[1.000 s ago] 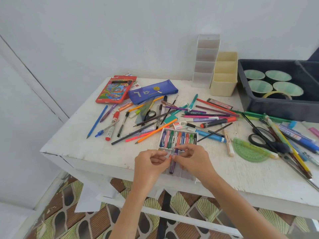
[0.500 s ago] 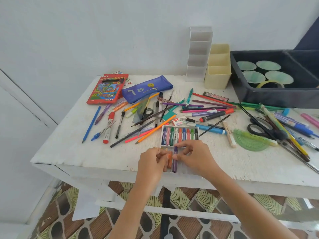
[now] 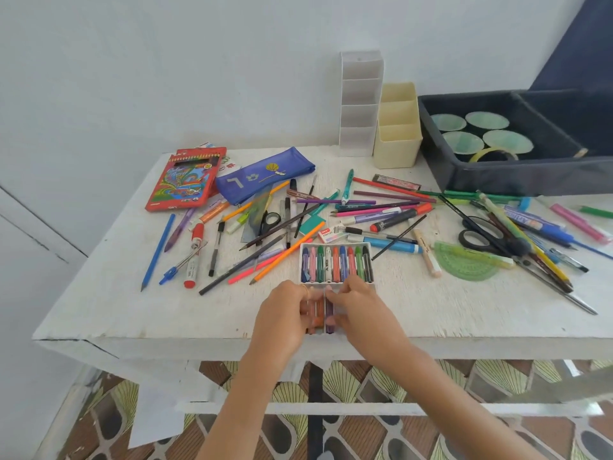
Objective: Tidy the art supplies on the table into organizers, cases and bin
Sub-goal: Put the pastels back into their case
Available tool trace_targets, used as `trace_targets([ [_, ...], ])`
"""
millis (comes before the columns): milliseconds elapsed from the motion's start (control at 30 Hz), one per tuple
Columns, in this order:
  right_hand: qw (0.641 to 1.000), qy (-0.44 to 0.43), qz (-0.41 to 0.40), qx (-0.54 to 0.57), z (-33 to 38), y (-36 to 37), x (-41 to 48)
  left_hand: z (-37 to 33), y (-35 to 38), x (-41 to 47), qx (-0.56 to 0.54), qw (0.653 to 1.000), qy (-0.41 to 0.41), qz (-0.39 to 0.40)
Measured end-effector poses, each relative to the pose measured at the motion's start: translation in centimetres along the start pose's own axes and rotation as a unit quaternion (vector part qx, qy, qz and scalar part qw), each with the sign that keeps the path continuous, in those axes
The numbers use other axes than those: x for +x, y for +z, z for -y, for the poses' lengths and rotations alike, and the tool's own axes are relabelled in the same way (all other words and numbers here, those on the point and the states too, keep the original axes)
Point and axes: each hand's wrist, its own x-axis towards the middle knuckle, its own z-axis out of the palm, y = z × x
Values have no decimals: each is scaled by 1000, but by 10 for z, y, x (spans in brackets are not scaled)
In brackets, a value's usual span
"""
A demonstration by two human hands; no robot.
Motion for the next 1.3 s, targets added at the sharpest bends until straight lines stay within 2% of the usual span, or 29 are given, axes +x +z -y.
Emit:
trace_targets([
  [100,994,-12,24,-102,7,-8,0,-1,-3,8,4,998,-35,52],
  [200,986,-32,48,-156,10,-9,2,-2,-4,3,6,999,-4,36],
  [267,990,-45,49,-127,7,-8,4,-2,-5,-5,-5,999,28,21],
  [367,999,-27,-5,33,-3,-13,8,-10,-11,1,-53,998,30,-8],
  [433,994,-10,-43,99,-12,-21,15,-17,-16,10,-76,995,37,-49],
  [533,990,13,-78,120,-28,-36,33,-29,-24,26,-101,989,56,-92],
  [733,980,76,-135,123,-69,-61,84,-43,-33,70,-120,984,72,-109],
  [933,981,106,-159,45,-99,-69,143,-46,-33,99,-138,981,90,-101],
  [1100,985,113,-122,-41,-99,-64,168,-37,-23,107,-143,982,99,-76],
  [1300,990,90,-85,-65,-99,-60,179,-28,-10,103,-175,979,91,-58],
])
